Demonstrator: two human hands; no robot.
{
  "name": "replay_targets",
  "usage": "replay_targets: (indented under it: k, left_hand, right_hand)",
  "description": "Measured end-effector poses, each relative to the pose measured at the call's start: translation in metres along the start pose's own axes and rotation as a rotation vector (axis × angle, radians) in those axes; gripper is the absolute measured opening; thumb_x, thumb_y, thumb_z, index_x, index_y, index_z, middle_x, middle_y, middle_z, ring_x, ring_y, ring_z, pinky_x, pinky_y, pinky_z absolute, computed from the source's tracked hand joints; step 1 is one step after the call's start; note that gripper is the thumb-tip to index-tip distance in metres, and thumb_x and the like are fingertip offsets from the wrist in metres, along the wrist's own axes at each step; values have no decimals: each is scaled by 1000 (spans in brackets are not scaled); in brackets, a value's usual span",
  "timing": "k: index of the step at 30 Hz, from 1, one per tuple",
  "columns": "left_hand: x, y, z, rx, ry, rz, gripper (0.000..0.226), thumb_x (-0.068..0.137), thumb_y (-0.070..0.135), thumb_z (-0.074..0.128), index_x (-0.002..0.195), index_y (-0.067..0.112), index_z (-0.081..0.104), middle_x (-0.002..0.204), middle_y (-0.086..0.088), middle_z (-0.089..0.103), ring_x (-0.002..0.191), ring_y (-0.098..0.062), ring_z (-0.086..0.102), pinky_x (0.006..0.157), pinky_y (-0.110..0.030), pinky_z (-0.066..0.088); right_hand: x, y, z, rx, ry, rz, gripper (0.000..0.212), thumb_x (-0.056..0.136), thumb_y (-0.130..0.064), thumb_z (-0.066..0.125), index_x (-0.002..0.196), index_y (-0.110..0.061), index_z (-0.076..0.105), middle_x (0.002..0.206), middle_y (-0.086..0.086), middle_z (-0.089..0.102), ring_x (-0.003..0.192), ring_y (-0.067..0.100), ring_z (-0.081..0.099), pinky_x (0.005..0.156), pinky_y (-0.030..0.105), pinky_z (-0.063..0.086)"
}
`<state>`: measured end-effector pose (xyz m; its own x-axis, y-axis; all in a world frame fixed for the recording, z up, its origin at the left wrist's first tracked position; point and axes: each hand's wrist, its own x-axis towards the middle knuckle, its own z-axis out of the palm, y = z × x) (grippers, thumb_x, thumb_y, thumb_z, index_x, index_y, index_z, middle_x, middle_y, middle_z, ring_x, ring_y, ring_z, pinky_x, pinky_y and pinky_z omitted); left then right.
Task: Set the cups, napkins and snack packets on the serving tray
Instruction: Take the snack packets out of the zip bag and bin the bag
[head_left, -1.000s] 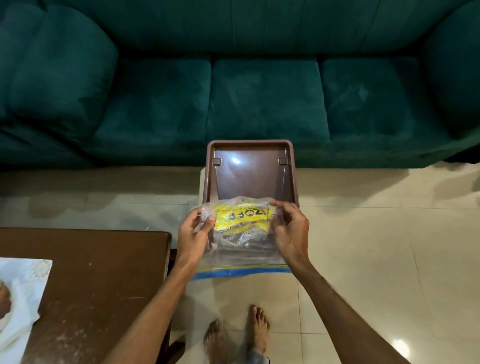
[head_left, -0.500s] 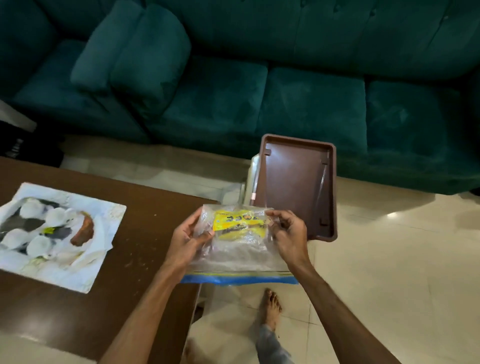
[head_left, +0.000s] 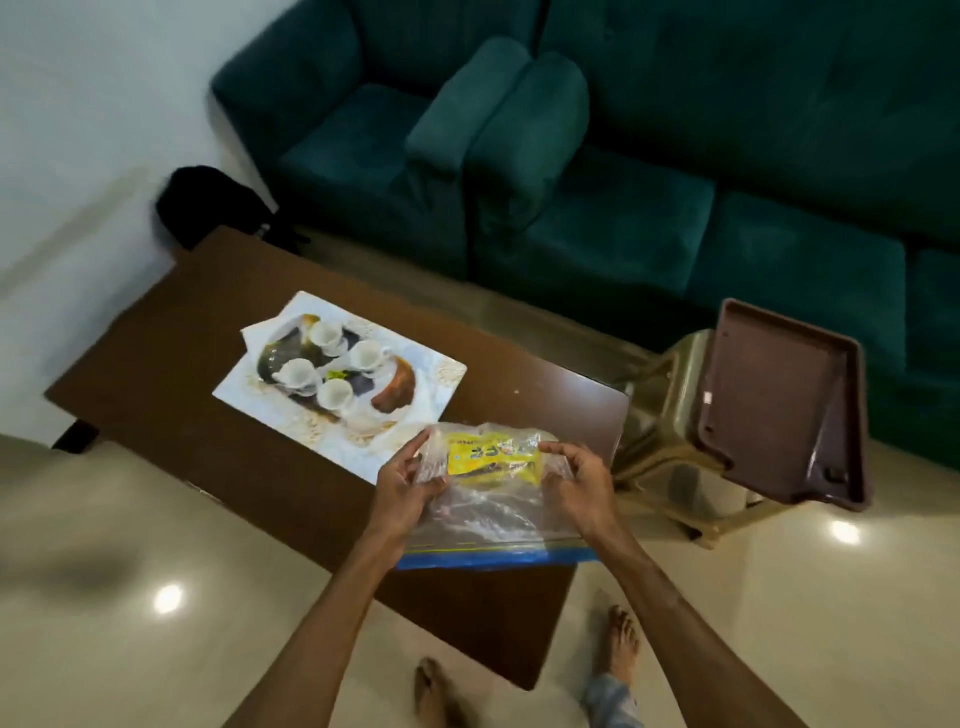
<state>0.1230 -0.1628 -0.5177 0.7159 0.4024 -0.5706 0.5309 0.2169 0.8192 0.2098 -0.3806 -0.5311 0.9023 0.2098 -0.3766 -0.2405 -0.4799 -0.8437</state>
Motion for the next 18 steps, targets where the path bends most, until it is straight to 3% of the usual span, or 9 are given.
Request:
replay_targets:
  k: [2, 4, 7, 9, 12, 14, 18]
  left_hand:
    - [-1, -3, -41, 2, 26, -32, 72, 83, -5, 73, 141, 33, 54, 117, -2, 73, 104, -26, 70, 88, -49, 59]
    - [0, -5, -71, 6, 38, -51, 72, 83, -5, 73, 143, 30, 53, 113, -2, 75, 102, -26, 71, 89, -53, 58]
    - [4, -6, -102, -24, 46, -72, 70, 84, -6, 71, 142, 30, 53, 114, 0, 73, 101, -21, 72, 85, -47, 61]
    - [10, -5, -117, -14, 55, -89, 70, 85, -7, 70, 142, 29, 52, 113, 2, 73, 100, -19, 71, 84, -43, 61]
    - [25, -6, -135, 19, 91, -109, 68, 87, -8, 68, 144, 24, 51, 110, 0, 73, 94, -17, 71, 80, -39, 61]
    - [38, -5, -148, 45, 107, -95, 67, 87, -7, 69, 144, 22, 51, 102, 7, 72, 89, -15, 70, 77, -38, 61]
    - [61, -2, -176, 37, 119, -136, 67, 85, -9, 69, 143, 20, 53, 101, 10, 70, 95, -19, 68, 90, -48, 58]
  right_hand:
    - [-10, -18, 32, -56, -40, -24, 34, 90, -1, 63, 117, -20, 71, 116, -1, 61, 95, 12, 65, 75, 24, 60]
    - [-14, -30, 59, -120, -114, -16, 36, 90, -7, 65, 123, -20, 69, 122, 2, 62, 101, 17, 66, 85, 32, 60]
    - [-10, -40, 93, -214, -197, 17, 42, 88, -15, 68, 130, -19, 65, 133, 7, 61, 117, 24, 62, 100, 46, 53]
    - [-4, -44, 114, -268, -232, 14, 46, 89, -17, 70, 135, -20, 61, 146, 7, 51, 133, 25, 51, 109, 49, 45]
    - [8, -51, 139, -321, -258, 0, 50, 91, -15, 69, 139, -21, 58, 153, 6, 43, 143, 23, 38, 118, 46, 32]
    - [18, -57, 154, -321, -275, -23, 46, 91, -13, 68, 136, -19, 60, 146, 5, 49, 137, 23, 44, 116, 39, 35]
    - [31, -65, 179, -387, -307, -75, 39, 94, -23, 67, 132, -16, 64, 137, 6, 56, 129, 25, 52, 108, 36, 40]
